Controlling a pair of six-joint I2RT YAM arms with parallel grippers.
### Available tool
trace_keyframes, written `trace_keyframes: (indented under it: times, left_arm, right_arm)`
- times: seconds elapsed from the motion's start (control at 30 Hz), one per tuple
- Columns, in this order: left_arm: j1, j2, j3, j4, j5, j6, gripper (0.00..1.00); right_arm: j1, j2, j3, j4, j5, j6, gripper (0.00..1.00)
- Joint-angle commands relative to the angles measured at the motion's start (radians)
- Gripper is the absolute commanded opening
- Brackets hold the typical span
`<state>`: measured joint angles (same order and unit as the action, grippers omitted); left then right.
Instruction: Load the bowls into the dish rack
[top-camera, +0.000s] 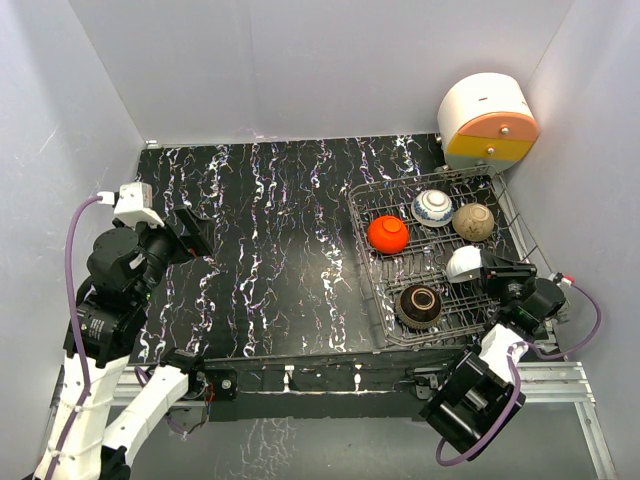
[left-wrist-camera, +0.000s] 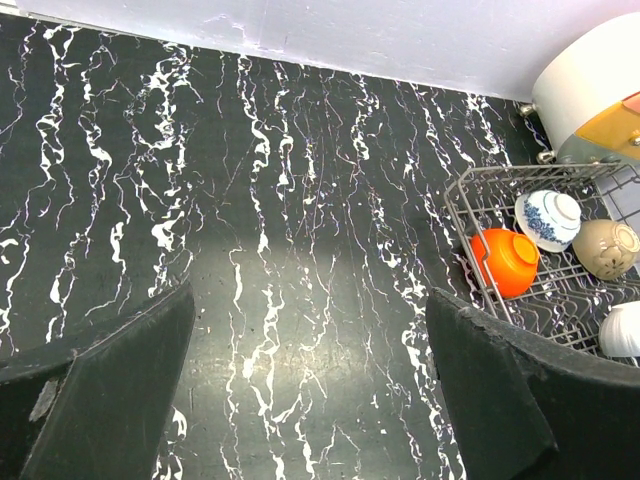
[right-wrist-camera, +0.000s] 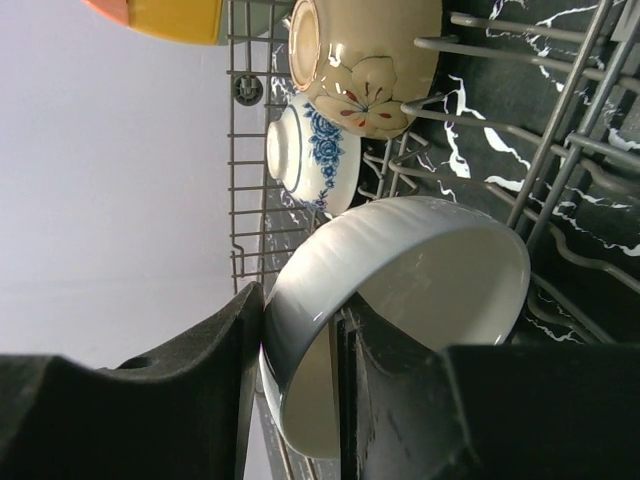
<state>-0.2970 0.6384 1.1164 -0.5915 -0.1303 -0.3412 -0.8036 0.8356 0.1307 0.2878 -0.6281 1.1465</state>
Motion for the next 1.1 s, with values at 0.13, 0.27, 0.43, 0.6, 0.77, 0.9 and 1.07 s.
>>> trace_keyframes:
  times: [0.13, 0.27, 0.43, 0.6, 0.77, 0.9, 1.07]
  left_arm:
    - [-0.004, -0.02, 0.006, -0.014, 0.017, -0.021, 0.97]
    - [-0.004, -0.031, 0.0, -0.016, 0.031, -0.037, 0.97]
    - [-0.004, -0.039, -0.015, -0.015, 0.048, -0.054, 0.97]
    - [-0.005, -0.036, -0.009, -0.016, 0.057, -0.058, 0.97]
    - [-0.004, -0.03, -0.007, -0.01, 0.066, -0.068, 0.97]
    - [-0.005, -0.025, -0.007, -0.006, 0.076, -0.077, 0.97]
    - [-0.004, -0.022, -0.019, -0.002, 0.081, -0.085, 0.97]
  right_arm:
    - [-0.015, -0.001, 0.032, -0.473, 0.109, -0.245, 0.35]
    - [-0.016, -0.003, 0.081, -0.584, 0.165, -0.298, 0.37]
    - [-0.016, -0.03, 0.112, -0.686, 0.237, -0.341, 0.4]
    - [-0.014, -0.032, 0.18, -0.779, 0.363, -0.394, 0.42]
    - [-0.015, -0.029, 0.202, -0.812, 0.402, -0.393, 0.42]
    - [-0.015, -0.033, 0.204, -0.843, 0.444, -0.372, 0.43]
    - [-0.015, -0.047, 0.267, -0.846, 0.451, -0.398, 0.45]
